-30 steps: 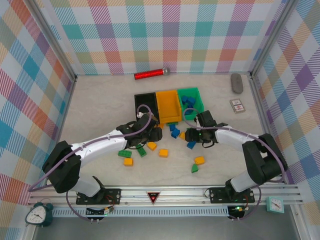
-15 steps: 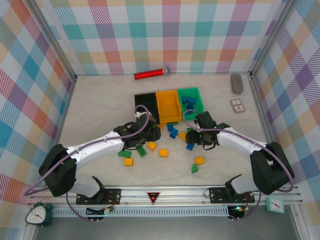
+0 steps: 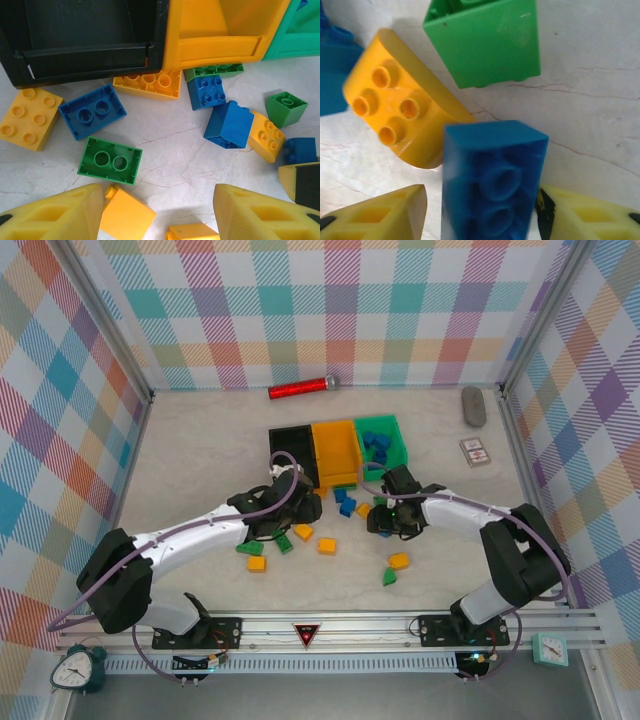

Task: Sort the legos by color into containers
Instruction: Pick up the lego from the center of the table.

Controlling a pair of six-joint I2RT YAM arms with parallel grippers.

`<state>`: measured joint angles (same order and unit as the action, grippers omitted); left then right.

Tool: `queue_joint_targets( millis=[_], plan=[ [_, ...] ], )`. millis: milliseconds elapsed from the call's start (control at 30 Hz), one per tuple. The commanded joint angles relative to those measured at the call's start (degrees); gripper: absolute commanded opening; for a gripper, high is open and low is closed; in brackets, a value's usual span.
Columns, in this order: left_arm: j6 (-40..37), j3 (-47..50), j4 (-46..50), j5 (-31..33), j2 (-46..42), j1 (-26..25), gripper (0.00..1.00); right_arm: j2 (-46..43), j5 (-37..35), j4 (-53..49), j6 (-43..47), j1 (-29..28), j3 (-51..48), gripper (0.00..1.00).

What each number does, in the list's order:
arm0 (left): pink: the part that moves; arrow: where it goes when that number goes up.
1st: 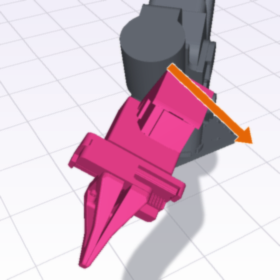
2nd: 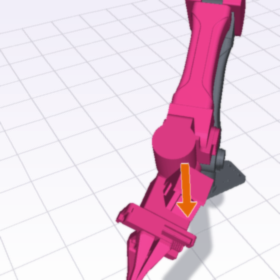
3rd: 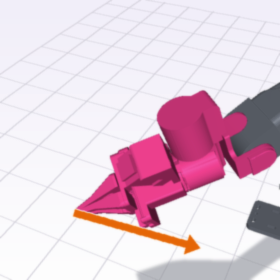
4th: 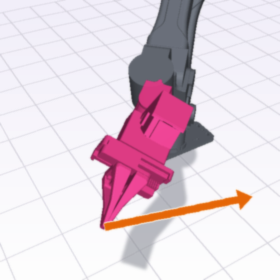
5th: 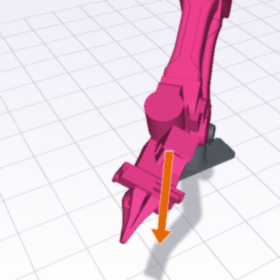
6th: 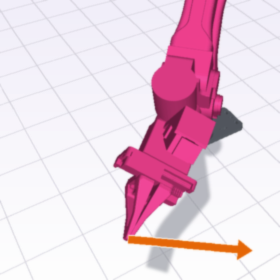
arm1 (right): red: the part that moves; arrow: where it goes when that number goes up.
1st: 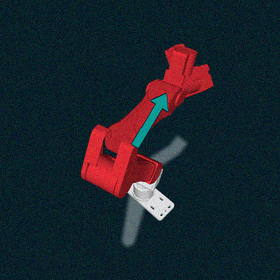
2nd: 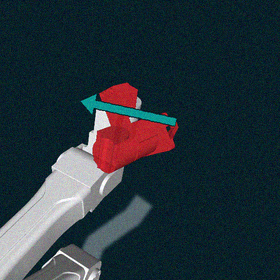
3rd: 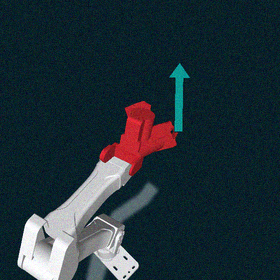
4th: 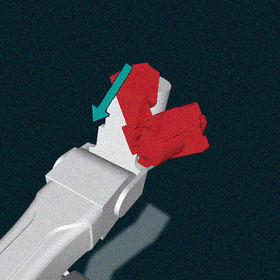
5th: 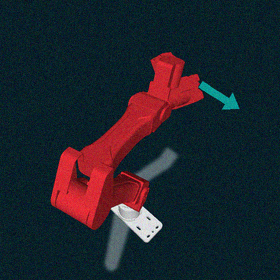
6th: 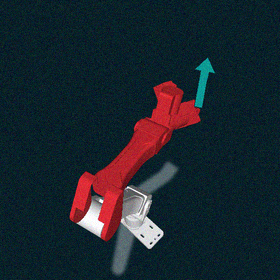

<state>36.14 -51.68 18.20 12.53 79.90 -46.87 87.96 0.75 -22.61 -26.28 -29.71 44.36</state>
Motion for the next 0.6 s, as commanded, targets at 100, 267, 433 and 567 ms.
queue_joint_targets(
  millis=[100,267,433,567],
  plan=[
    [0.78,1.07,1.92,2.58,-2.77,-1.03,0.6,-0.47,0.7,-1.33,-0.16,-0.43,-0.67,0.4],
    [0.55,0.46,1.91,1.81,-1.68,-1.05,0.6,-3.48,-0.37,-3.26,0.08,-0.46,0.26,0.33],
    [0.5,0.29,1.85,1.55,-1.31,-1.03,0.6,-6.72,-1.48,-5.47,0.73,-0.43,2.21,0.33],
    [0.57,0.44,2.23,1.77,-1.86,-1.13,0.6,-9.21,-3.94,-7.85,2.25,-0.18,4.99,0.33]
  ],
)
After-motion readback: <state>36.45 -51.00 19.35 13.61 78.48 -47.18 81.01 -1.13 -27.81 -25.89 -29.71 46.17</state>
